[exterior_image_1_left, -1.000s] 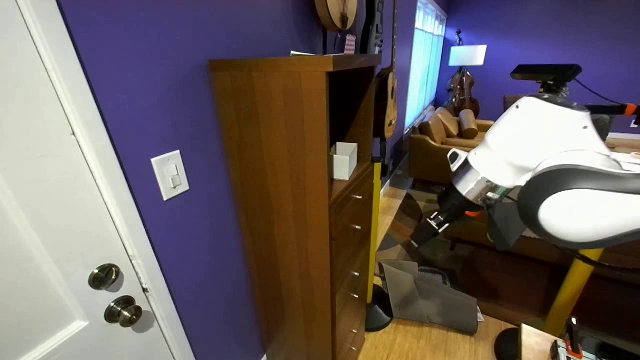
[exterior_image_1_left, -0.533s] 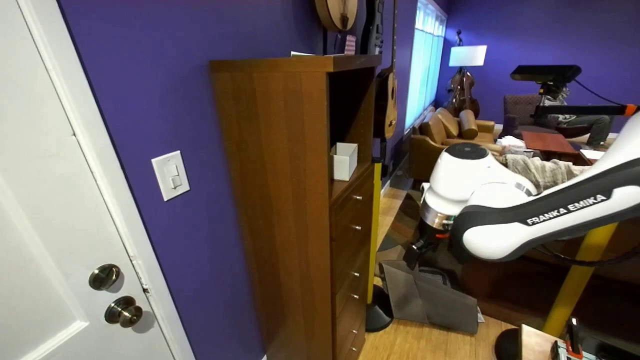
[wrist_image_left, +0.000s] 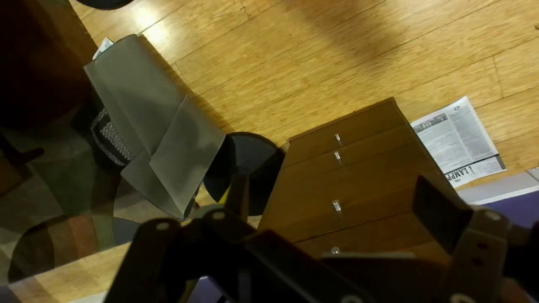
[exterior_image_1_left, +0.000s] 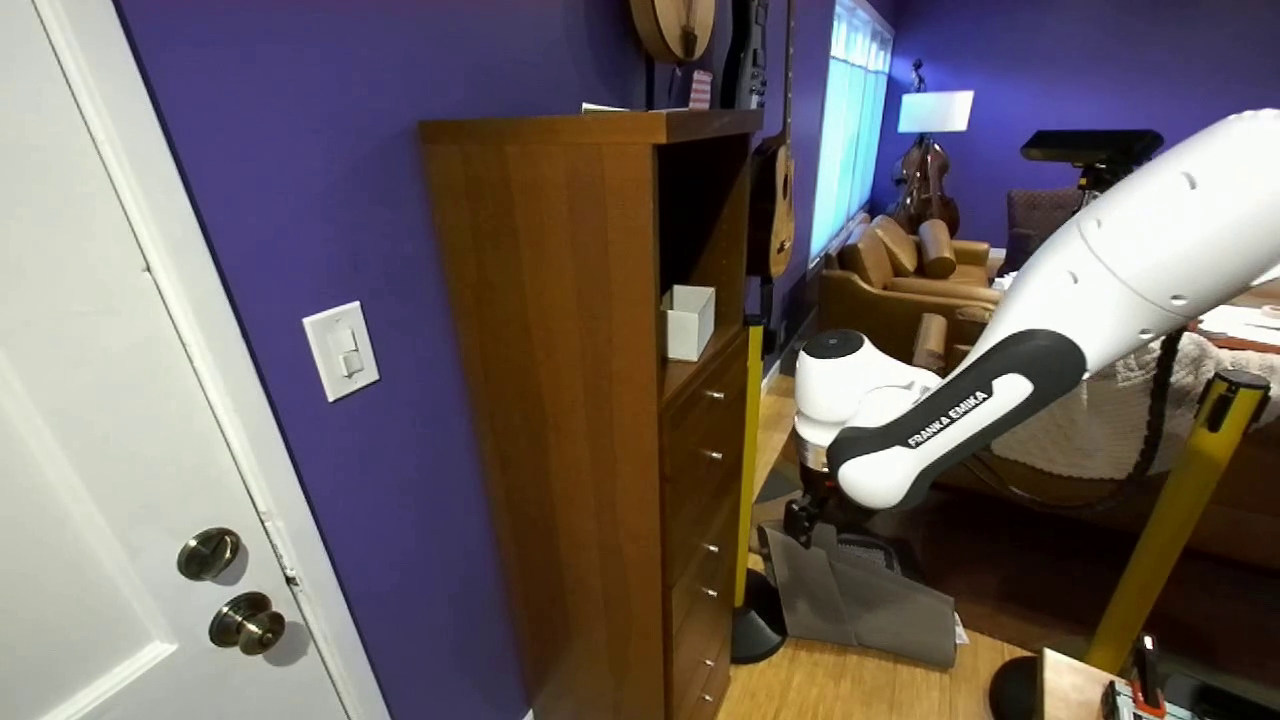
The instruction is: Open the third to bottom drawer of the cabinet
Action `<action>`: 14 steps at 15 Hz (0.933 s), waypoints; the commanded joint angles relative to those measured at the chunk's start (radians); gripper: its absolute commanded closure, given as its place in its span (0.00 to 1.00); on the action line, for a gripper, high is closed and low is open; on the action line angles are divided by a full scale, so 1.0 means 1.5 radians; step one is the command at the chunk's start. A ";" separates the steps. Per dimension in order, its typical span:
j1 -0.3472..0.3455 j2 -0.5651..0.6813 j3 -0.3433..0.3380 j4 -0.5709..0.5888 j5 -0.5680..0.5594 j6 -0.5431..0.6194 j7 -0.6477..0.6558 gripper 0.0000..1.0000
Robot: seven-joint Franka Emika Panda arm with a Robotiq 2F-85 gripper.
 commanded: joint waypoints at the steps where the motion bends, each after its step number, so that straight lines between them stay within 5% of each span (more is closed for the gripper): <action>1: 0.043 0.128 -0.057 0.094 -0.008 0.021 -0.005 0.00; 5: 0.056 0.229 -0.080 0.165 0.033 0.061 -0.069 0.00; 6: 0.073 0.173 -0.092 0.120 0.028 0.045 -0.045 0.00; 14: 0.083 0.211 -0.104 0.156 0.032 0.074 -0.061 0.00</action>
